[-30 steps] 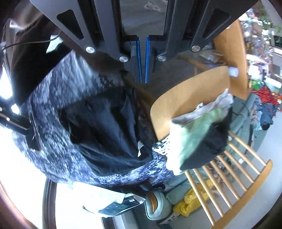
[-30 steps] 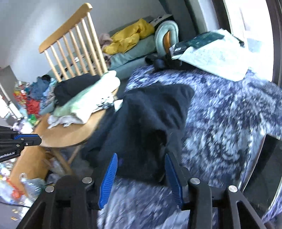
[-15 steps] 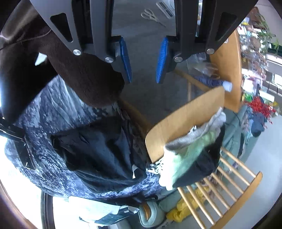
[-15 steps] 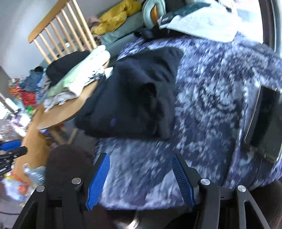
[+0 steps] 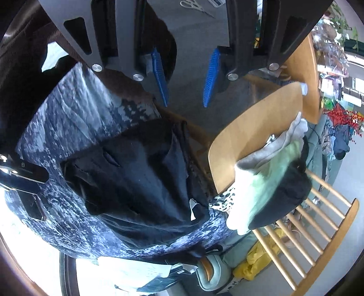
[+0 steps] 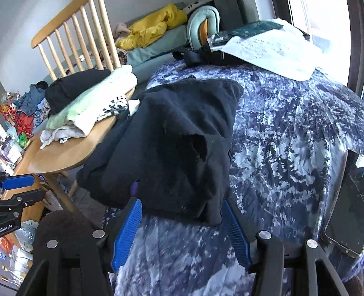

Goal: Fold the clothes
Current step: 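Move both open grippers toward the folded black garment on the bed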

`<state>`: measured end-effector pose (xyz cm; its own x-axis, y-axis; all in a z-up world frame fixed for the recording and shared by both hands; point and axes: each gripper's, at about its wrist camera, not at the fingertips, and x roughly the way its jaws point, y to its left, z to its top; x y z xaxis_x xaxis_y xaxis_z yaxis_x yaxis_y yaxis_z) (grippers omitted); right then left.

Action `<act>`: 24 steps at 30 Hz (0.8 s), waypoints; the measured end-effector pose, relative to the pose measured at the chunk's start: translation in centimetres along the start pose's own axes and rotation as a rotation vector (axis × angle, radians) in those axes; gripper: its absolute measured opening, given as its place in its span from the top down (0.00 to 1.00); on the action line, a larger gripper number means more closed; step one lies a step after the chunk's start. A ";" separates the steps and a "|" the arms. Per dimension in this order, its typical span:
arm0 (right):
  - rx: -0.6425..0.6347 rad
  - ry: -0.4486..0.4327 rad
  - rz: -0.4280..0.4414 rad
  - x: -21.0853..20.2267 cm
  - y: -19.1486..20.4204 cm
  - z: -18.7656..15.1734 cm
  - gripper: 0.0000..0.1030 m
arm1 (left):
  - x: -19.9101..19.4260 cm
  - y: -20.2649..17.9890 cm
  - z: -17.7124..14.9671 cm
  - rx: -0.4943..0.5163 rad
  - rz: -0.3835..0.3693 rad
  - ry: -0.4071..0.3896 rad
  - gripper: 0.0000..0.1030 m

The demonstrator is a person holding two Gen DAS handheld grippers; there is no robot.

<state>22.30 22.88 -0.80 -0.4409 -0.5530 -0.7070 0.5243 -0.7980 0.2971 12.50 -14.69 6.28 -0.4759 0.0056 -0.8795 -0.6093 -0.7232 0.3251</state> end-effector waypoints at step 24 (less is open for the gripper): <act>0.089 0.122 -0.026 4.6 -3.2 0.1 0.41 | 2.5 -3.8 2.5 0.156 0.039 -0.102 0.40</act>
<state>18.48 22.89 -4.92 -0.3587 -0.5033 -0.7862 0.4451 -0.8325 0.3298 12.05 -10.17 3.76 -0.5584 0.0553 -0.8277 -0.6763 -0.6082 0.4156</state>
